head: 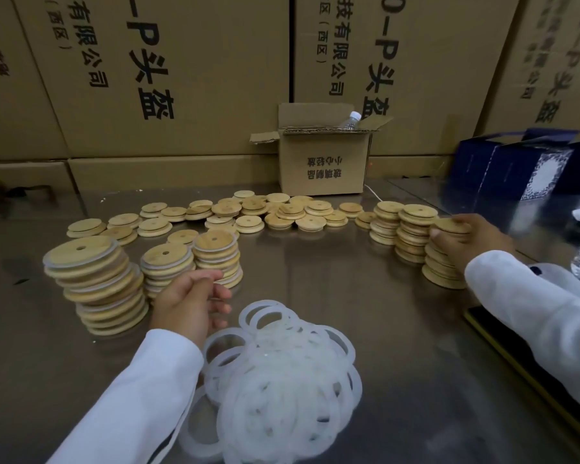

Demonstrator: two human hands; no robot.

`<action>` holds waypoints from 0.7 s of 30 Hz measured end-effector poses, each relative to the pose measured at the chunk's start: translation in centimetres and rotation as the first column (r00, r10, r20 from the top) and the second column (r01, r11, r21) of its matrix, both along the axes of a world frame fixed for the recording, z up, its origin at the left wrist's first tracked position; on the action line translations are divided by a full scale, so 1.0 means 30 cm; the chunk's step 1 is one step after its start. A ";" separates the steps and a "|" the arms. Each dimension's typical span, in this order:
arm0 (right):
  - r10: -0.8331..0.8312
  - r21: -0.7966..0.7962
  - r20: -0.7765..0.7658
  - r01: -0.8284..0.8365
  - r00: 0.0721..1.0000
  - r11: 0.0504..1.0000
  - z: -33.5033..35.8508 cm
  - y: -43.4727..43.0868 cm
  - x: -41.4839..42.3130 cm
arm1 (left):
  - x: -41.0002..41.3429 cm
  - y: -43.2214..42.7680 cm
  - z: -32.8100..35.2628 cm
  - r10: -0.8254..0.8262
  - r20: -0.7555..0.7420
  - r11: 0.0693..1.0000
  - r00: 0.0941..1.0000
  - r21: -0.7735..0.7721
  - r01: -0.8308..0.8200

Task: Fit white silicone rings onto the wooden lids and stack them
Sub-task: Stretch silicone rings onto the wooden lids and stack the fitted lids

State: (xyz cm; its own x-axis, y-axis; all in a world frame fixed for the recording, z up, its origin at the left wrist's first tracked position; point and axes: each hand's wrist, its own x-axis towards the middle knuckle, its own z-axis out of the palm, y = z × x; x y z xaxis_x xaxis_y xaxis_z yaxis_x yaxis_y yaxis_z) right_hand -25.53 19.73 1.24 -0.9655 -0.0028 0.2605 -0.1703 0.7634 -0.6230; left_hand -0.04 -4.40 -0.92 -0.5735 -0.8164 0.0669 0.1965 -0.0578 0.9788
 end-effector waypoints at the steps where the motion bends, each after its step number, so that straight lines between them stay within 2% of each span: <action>1: -0.015 0.004 -0.026 0.015 1.000 1.000 0.002 0.000 -0.001 | 0.000 0.000 0.001 -0.001 -0.001 1.000 1.000 0.002 0.001; 6: -0.038 -0.020 -0.124 0.036 0.992 0.999 0.052 -0.014 0.006 | 0.005 -0.003 0.004 -0.006 -0.002 1.000 1.000 0.000 0.006; 9: -0.031 -0.104 -0.231 0.007 0.972 0.995 0.086 -0.051 0.044 | 0.005 -0.001 0.004 -0.007 -0.004 1.000 1.000 -0.002 0.007; 12: 0.031 -0.270 -0.278 -0.109 0.960 0.957 0.118 -0.120 0.134 | 0.005 0.000 0.006 -0.013 0.008 1.000 1.000 -0.016 0.013; 14: 0.133 -0.338 -0.287 -0.231 0.949 0.912 0.133 -0.185 0.220 | 0.006 0.002 0.009 -0.021 0.007 1.000 1.000 -0.021 0.021; 16: 0.301 -0.380 -0.290 -0.398 0.908 0.835 0.135 -0.255 0.320 | 0.008 0.006 0.013 -0.032 -0.003 0.999 0.999 -0.018 0.032; 18: 0.508 -0.463 -0.257 -0.566 0.822 0.682 0.118 -0.307 0.417 | 0.010 0.010 0.016 -0.060 -0.016 0.998 0.998 -0.009 0.060; 20: 0.670 -0.586 -0.179 -0.625 0.720 0.515 0.083 -0.339 0.496 | 0.009 0.012 0.012 -0.128 -0.026 0.992 0.991 -0.003 0.128; 21: 0.719 -0.630 -0.126 -0.615 0.683 0.474 0.059 -0.349 0.524 | 0.009 0.014 0.008 -0.184 -0.021 0.983 0.983 -0.005 0.183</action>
